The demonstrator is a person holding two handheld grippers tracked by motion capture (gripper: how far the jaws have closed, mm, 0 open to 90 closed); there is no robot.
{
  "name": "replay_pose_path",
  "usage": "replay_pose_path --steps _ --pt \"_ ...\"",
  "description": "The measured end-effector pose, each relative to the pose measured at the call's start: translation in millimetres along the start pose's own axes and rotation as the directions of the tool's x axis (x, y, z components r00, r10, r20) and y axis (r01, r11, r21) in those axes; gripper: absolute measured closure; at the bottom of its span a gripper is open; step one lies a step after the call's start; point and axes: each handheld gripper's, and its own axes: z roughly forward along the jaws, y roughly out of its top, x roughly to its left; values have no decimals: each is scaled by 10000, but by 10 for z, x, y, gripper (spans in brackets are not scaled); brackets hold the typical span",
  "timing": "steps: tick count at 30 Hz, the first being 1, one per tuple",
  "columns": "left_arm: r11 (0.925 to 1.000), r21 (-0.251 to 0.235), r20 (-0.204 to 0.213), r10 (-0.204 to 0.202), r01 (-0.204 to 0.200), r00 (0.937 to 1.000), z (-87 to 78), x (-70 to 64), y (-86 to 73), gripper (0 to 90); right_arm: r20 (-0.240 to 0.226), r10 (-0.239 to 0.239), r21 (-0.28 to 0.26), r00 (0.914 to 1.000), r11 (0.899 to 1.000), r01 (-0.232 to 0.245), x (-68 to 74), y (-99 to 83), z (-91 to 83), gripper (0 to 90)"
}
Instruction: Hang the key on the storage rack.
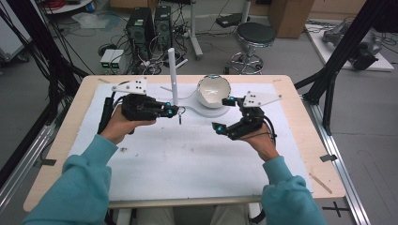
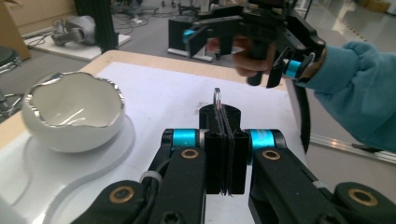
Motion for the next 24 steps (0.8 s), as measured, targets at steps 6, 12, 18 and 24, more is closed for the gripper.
replay_pose_path --steps 6,12,18,24 --pt "9986 528 -435 -46 69 9990 -54 209 126 885 1294 201 -134 9914 9997 -186 -36 -282 -423 6" --pt "9926 1206 -838 -57 159 9965 -29 462 239 885 1994 321 -234 9794 9993 -280 -56 -497 -658 5" --pt "9836 1791 -1118 -29 230 9937 48 656 298 884 2745 597 -440 9597 9978 -495 -80 -776 -860 6" --pt "9769 2077 -1366 -215 498 9904 138 836 307 884 3520 694 -483 9334 9973 -559 -66 -1043 -990 6"
